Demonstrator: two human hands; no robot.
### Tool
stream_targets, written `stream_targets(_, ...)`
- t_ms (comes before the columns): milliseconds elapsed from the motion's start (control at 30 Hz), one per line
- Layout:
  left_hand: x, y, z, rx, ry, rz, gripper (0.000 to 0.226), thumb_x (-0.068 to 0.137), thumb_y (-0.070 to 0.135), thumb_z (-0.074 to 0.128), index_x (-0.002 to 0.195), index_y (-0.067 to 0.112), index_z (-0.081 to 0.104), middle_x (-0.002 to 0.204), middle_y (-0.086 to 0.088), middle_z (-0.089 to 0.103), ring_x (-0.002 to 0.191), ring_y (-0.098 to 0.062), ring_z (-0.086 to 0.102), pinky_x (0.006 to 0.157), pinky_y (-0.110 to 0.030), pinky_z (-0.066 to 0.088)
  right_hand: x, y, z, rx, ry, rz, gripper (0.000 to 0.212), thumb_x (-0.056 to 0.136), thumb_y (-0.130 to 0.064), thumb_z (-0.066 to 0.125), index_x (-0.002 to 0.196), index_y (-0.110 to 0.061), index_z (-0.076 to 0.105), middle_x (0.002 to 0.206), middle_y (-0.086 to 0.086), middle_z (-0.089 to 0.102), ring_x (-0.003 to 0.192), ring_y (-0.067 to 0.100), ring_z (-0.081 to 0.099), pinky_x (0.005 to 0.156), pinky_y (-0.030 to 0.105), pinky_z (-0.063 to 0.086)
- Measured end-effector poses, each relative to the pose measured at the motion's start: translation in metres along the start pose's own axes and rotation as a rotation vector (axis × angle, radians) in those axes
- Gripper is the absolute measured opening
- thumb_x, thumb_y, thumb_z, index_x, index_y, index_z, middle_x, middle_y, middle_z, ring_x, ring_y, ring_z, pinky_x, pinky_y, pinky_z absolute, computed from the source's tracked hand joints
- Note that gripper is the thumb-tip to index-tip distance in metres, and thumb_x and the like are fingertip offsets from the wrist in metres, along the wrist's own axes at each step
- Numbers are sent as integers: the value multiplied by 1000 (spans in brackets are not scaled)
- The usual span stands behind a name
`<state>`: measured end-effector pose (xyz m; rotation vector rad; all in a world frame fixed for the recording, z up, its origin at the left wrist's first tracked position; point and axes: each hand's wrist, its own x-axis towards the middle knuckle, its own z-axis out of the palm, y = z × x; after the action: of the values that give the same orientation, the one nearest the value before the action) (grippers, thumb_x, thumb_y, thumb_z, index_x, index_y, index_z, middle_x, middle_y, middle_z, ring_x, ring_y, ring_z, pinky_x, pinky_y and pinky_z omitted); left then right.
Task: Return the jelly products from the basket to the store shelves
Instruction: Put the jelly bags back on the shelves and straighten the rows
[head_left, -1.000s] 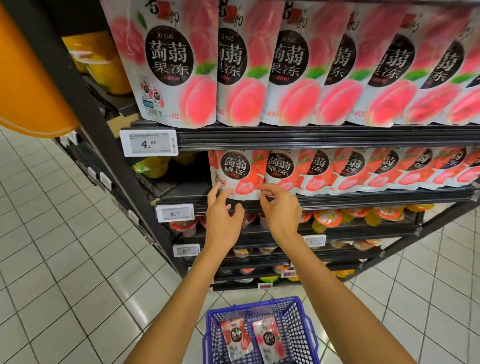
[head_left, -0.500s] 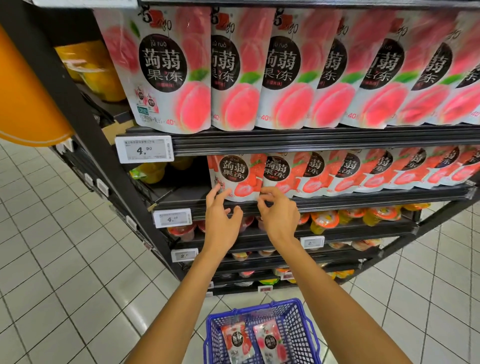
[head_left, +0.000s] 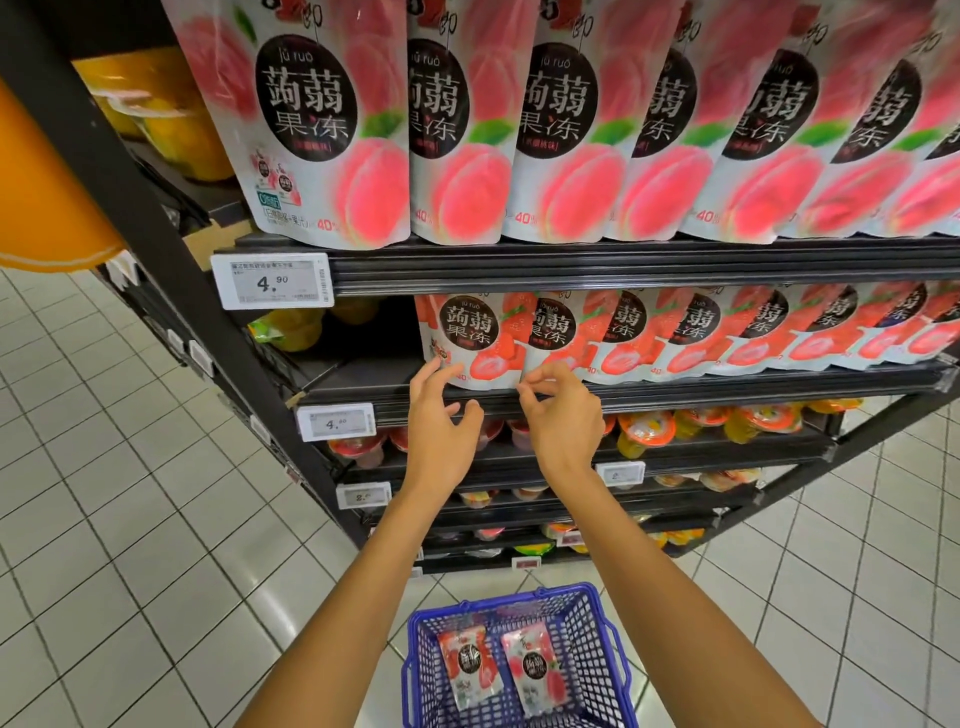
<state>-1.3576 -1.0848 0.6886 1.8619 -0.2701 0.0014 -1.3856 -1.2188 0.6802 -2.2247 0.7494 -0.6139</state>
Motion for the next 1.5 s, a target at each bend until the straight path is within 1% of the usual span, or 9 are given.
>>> stream_targets(433, -55, -36, 20, -17, 256, 92, 31, 85, -13, 52, 101, 9, 68, 114, -3, 59, 109, -15, 60, 91, -24, 51, -39, 80, -10, 171, -225, -19, 5, 89, -24, 70, 93, -25, 68, 78, -14, 68, 66, 4, 65, 63, 32, 57)
stream_targets(567, -97, -89, 43, -12, 234, -122, 31, 85, -14, 53, 98, 10, 68, 109, -5, 63, 102, -7, 61, 88, -22, 50, -67, 141, 7, 170, -419, 22, 5, 91, -18, 68, 93, -23, 68, 80, -13, 68, 74, 10, 68, 65, 18, 54)
stream_targets(700, -152, -162, 75, 12, 213, -383, 25, 88, -11, 56, 102, 6, 67, 110, -9, 67, 101, -25, 64, 87, -22, 51, -98, 217, 32, 57, -676, 108, 13, 91, -11, 65, 99, -17, 71, 87, -8, 68, 80, 8, 63, 70, 14, 48)
stream_targets(833, -199, -240, 112, -17, 188, -571, 17, 89, -13, 56, 98, -5, 68, 105, -21, 68, 95, -34, 65, 86, -44, 53, -126, 295, 56, -48, -827, 233, 21, 89, -4, 62, 105, -15, 71, 89, -9, 62, 84, 10, 58, 69, 3, 37)
stream_targets(1000, -246, -357, 151, 81, 73, -741, 21, 90, -16, 52, 96, 0, 64, 90, -9, 61, 78, -10, 55, 70, -8, 45, -161, 400, 107, -190, -947, 346, 23, 92, -7, 61, 112, -12, 71, 100, 6, 70, 101, 27, 64, 73, 17, 39)
stream_targets(1167, -274, -500, 195, 114, -55, -958, 27, 93, -5, 53, 88, 21, 56, 88, 0, 56, 83, -14, 52, 68, -14, 42, -199, 514, 184, -275, -942, 431, 15, 92, -9, 62, 101, -5, 73, 91, 3, 64, 83, 13, 55, 60, 0, 33)
stream_targets(1267, -287, -595, 220, 106, -58, -1090, 20, 93, 1, 54, 95, 20, 58, 93, -3, 59, 86, -16, 55, 65, -20, 43, -227, 583, 251, -330, -963, 500, 24, 95, -7, 55, 79, -8, 71, 86, 10, 67, 91, 28, 66, 67, 27, 42)
stream_targets(1400, -302, -694, 253, 126, 56, -1223, 27, 89, 10, 68, 114, 2, 60, 116, -16, 64, 104, -25, 61, 77, -25, 42, -260, 663, 324, -430, -933, 567, 20, 95, -4, 53, 108, 4, 66, 114, 24, 66, 105, 38, 63, 81, 34, 44)
stream_targets(1500, -303, -749, 269, 294, 83, -1262, 60, 77, 25, 82, 118, -11, 57, 120, -27, 62, 115, -40, 58, 90, -40, 46, -280, 708, 359, -435, -842, 719, 31, 93, -15, 59, 117, 4, 61, 121, 26, 62, 110, 40, 60, 90, 42, 49)
